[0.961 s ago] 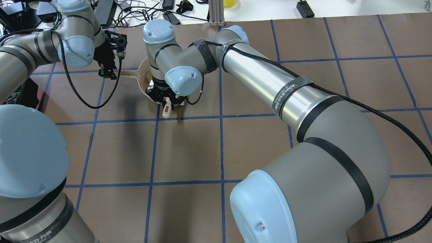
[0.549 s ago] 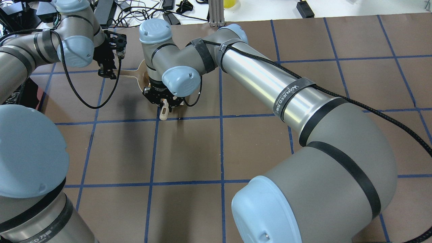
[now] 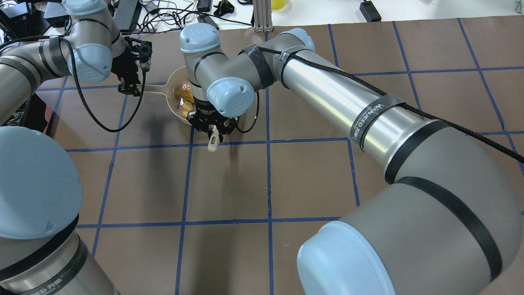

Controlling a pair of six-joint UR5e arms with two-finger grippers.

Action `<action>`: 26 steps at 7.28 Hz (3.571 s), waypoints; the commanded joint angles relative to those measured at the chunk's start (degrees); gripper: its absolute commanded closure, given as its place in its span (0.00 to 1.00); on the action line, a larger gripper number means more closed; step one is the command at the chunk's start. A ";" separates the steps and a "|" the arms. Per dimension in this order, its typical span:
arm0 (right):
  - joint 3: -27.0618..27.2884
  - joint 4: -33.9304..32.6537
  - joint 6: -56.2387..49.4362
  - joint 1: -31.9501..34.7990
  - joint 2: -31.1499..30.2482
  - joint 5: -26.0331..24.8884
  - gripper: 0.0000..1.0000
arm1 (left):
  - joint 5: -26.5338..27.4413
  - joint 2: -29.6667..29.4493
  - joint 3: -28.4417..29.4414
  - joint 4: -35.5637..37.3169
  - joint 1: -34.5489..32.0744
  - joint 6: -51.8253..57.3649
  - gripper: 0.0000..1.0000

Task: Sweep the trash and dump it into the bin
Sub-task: 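Lift the loaded dustpan toward the bin with the left while the right raises the brush, then tip the dustpan over the bin with the left gripper while the right lowers the brush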

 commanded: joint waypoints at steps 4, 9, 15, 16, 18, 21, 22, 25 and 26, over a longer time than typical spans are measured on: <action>0.96 13.93 -10.43 -9.71 -8.58 -7.53 1.00 | -5.26 0.68 0.38 -0.26 3.54 0.97 1.00; 17.01 11.17 -35.85 -32.09 -19.92 -10.65 1.00 | -10.18 4.27 2.83 -8.22 17.15 18.81 1.00; 26.09 -4.92 -47.65 -39.70 -18.60 -17.51 1.00 | -7.91 3.41 25.24 -30.23 38.94 33.55 1.00; 26.53 -5.12 -50.29 -40.93 -18.69 -18.30 1.00 | -7.39 2.71 25.61 -29.54 41.06 38.28 1.00; 26.71 -5.21 -53.38 -44.44 -18.25 -18.30 1.00 | -2.67 1.66 28.49 -24.03 43.10 43.12 1.00; 29.51 -9.06 -53.48 -46.21 -16.59 -18.48 1.00 | 0.86 -2.04 33.95 -16.32 42.76 54.97 1.00; 29.96 -9.77 -53.48 -46.39 -16.49 -18.83 1.00 | 0.87 -2.30 34.05 -12.35 42.58 59.29 1.00; 29.97 -9.78 -53.66 -46.39 -16.23 -18.57 1.00 | 1.66 -2.92 33.09 -7.14 42.32 64.25 1.00; 29.97 -9.95 -53.48 -46.39 -16.23 -18.05 0.63 | 2.62 -2.92 32.39 -6.16 41.88 64.95 1.00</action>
